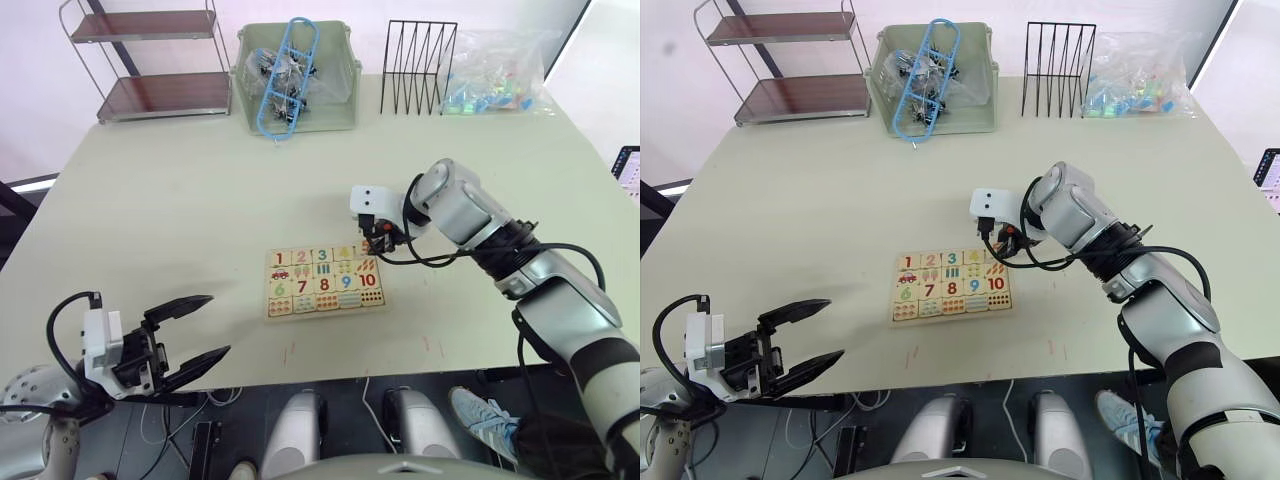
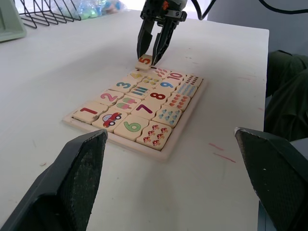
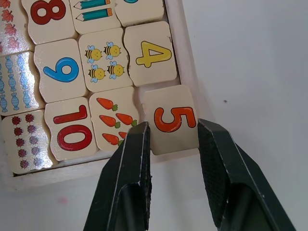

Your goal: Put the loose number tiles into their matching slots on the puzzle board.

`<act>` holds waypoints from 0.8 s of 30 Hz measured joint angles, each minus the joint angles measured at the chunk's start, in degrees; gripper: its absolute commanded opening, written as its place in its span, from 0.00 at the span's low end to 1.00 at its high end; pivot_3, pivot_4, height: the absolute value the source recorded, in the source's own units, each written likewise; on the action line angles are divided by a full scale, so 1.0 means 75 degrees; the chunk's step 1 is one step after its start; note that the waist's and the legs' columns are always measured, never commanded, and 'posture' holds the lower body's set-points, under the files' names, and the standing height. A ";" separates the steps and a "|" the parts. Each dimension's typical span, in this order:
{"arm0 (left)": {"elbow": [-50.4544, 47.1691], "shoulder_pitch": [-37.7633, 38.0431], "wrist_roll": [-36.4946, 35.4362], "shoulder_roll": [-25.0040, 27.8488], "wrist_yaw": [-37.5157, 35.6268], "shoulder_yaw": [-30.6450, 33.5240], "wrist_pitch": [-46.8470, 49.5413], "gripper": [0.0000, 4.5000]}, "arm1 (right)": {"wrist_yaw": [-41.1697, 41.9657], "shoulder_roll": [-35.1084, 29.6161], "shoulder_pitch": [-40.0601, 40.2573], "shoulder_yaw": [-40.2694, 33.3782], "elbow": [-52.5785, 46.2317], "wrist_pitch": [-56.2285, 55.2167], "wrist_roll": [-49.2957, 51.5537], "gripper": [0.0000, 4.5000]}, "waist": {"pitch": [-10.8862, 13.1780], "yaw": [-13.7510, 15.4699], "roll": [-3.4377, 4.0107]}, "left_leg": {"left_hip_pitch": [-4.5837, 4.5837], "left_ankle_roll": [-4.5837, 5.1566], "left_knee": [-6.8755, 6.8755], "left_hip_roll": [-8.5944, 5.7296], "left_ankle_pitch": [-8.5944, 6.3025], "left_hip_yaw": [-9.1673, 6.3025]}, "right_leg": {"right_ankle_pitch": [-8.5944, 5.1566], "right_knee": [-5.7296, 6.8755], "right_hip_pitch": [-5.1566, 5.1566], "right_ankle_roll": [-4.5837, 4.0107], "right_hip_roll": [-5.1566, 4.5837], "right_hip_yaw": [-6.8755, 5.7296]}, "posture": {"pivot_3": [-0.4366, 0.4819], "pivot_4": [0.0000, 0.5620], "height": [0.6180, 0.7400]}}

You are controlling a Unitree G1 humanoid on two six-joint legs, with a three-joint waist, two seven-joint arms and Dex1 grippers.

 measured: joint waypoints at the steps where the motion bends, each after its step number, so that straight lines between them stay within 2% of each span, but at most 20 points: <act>1: 0.0000 0.0017 0.0000 0.0000 0.0000 0.0000 -0.0003 1.00 | 0.0000 0.0012 0.0002 0.0000 -0.0001 -0.0013 -0.0014 0.19 | 0.0000 0.0000 0.0000 | 0.0000 0.0000 0.0000 0.0000 0.0000 0.0000 | 0.0000 0.0000 0.0000 0.0000 0.0000 0.0000 | 0.48 0.27 1.00; 24: 0.0009 0.0041 -0.0001 -0.0012 0.0006 0.0000 -0.0023 1.00 | 0.0055 0.0042 0.0190 0.0012 -0.0220 -0.0062 -0.0164 0.19 | 0.0000 -0.0003 0.0001 | 0.0000 0.0000 -0.0001 0.0000 0.0000 -0.0002 | -0.0001 0.0000 0.0000 -0.0001 0.0000 -0.0002 | 0.48 0.27 1.00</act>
